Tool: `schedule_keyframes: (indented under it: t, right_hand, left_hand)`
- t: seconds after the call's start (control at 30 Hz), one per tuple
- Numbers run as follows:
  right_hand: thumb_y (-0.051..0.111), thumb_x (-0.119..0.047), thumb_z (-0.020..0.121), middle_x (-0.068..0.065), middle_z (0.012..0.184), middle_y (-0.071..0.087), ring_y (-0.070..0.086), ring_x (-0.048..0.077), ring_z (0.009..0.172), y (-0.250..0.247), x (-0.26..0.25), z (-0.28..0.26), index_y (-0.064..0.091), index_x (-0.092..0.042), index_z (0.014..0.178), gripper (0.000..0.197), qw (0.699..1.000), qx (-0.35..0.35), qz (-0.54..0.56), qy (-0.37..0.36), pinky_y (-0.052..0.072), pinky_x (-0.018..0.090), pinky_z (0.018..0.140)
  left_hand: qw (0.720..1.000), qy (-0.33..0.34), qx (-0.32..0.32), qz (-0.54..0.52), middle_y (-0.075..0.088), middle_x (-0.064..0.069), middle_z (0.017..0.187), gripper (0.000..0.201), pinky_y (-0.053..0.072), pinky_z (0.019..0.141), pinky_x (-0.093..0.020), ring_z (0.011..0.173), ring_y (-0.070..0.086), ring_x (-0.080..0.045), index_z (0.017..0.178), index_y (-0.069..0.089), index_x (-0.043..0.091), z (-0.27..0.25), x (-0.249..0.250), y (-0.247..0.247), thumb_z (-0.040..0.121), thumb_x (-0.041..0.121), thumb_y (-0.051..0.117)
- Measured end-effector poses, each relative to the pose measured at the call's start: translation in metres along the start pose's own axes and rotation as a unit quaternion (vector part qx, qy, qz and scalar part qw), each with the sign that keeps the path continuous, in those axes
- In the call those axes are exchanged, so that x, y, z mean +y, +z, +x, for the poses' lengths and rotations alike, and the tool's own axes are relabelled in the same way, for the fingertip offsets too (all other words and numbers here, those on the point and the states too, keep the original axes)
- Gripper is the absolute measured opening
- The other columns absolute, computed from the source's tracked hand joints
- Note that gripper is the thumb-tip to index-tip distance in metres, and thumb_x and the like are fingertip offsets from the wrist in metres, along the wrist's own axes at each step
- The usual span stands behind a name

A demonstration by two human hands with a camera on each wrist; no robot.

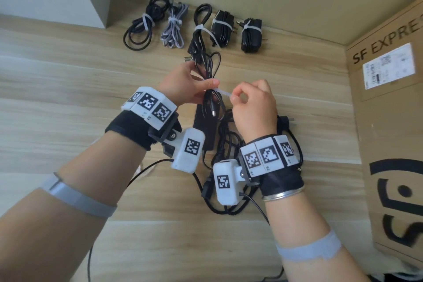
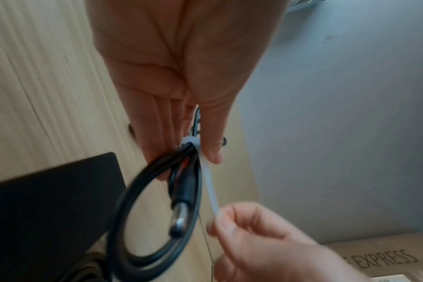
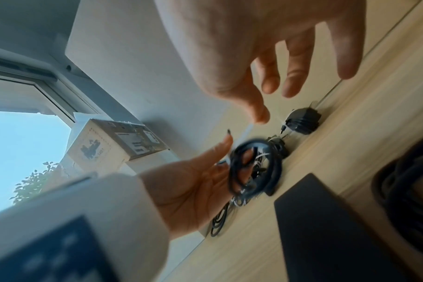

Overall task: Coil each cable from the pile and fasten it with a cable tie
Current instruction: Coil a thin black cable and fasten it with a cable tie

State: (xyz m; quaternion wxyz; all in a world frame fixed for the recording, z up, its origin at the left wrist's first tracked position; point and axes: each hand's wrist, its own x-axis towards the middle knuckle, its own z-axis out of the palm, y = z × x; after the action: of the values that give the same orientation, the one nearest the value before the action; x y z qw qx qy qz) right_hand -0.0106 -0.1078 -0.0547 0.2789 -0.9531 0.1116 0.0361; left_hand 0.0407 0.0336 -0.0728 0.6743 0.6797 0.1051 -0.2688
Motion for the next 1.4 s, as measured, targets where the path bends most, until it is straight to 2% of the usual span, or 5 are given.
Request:
schedule_keyframes:
  t: [0.43, 0.67, 0.97, 1.2, 1.4]
  right_hand:
    - [0.048, -0.015, 0.094, -0.004, 0.084, 0.057, 0.054, 0.017, 0.078, -0.021, 0.025, -0.003, 0.06, -0.016, 0.089, 0.013, 0.999, 0.013, -0.003, 0.036, 0.042, 0.028, 0.066]
    - [0.04, -0.012, 0.095, 0.0, 0.07, 0.064, 0.065, 0.024, 0.072, -0.018, 0.031, -0.004, 0.056, -0.018, 0.106, 0.02, 0.99, 0.012, 0.114, 0.083, 0.055, 0.046, 0.072]
    - [0.046, -0.021, 0.092, -0.006, 0.079, 0.063, 0.064, 0.021, 0.08, -0.044, 0.054, 0.014, 0.031, -0.03, 0.144, 0.055, 0.98, -0.023, 0.158, 0.118, 0.052, 0.034, 0.084]
    - [0.057, -0.02, 0.091, 0.002, 0.119, 0.062, 0.065, 0.021, 0.092, -0.066, 0.077, 0.06, 0.047, -0.024, 0.136, 0.047, 0.985, -0.064, 0.137, 0.08, 0.049, 0.035, 0.092]
    - [0.062, -0.011, 0.086, 0.003, 0.12, 0.064, 0.062, 0.011, 0.088, -0.072, 0.1, 0.108, 0.052, -0.021, 0.133, 0.049, 0.985, -0.09, 0.129, 0.065, 0.045, 0.022, 0.093]
  left_hand:
    - [0.997, 0.011, -0.02, 0.077, 0.067, -0.01, 0.082, 0.025, 0.058, 0.075, -0.045, 0.076, 0.069, -0.027, 0.084, 0.046, 0.018, -0.003, 0.011, 0.022, 0.079, 0.011, 0.069]
    - [0.991, 0.015, -0.052, 0.125, 0.068, -0.02, 0.096, 0.028, 0.055, 0.079, -0.049, 0.087, 0.068, -0.035, 0.087, 0.047, 0.014, -0.005, 0.014, 0.054, 0.077, 0.019, 0.072]
    - [0.991, 0.03, -0.058, 0.12, 0.068, -0.016, 0.096, 0.035, 0.057, 0.08, -0.043, 0.085, 0.069, -0.027, 0.102, 0.046, 0.009, 0.022, 0.029, 0.088, 0.079, 0.021, 0.07]
    - [0.991, 0.033, -0.062, 0.117, 0.063, -0.009, 0.109, 0.038, 0.054, 0.087, -0.033, 0.095, 0.064, -0.022, 0.123, 0.048, 0.005, 0.063, 0.053, 0.12, 0.087, 0.007, 0.06]
    - [0.987, 0.056, -0.007, 0.152, 0.053, 0.002, 0.09, 0.039, 0.052, 0.091, -0.041, 0.096, 0.062, -0.026, 0.124, 0.053, 0.006, 0.096, 0.054, 0.143, 0.085, 0.002, 0.057]
